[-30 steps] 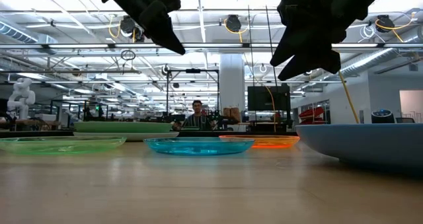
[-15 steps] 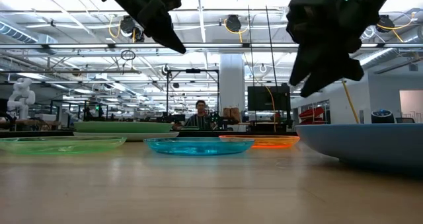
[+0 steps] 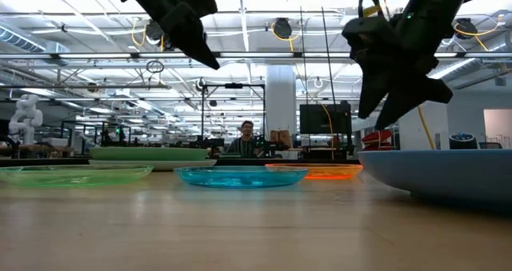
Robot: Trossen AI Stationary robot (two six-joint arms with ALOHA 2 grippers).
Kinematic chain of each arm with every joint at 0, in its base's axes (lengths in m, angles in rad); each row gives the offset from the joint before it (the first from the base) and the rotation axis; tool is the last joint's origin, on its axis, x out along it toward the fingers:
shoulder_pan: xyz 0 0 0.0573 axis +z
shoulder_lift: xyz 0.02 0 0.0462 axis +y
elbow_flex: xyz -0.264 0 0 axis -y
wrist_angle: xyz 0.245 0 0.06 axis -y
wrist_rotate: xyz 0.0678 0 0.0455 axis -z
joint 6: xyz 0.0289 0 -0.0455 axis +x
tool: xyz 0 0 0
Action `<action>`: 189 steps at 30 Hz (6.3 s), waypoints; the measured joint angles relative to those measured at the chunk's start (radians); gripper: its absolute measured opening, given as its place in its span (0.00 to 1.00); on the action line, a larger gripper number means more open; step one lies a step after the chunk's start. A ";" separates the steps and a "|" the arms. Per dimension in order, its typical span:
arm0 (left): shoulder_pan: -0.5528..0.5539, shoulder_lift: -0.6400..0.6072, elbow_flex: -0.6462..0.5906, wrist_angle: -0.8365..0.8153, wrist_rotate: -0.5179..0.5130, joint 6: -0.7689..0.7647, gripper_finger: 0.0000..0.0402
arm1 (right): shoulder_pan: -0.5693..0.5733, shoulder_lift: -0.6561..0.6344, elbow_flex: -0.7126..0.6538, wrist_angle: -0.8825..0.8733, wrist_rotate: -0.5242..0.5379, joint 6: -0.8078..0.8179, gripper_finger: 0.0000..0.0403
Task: Stack plastic plates
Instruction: Stack the blue plate on top of the orange plate
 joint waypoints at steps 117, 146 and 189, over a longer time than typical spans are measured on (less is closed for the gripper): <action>-0.330 -0.105 -0.212 0.392 -0.080 -0.459 0.21 | 0.147 -0.035 0.001 -0.017 0.336 -0.857 0.01; -0.343 -0.060 -0.212 0.515 -0.224 -0.465 0.62 | 0.049 -0.149 0.000 0.478 0.964 -1.356 0.00; -0.311 0.009 -0.163 0.560 -0.378 -0.485 0.62 | 0.029 -0.143 0.002 0.490 0.957 -1.289 0.01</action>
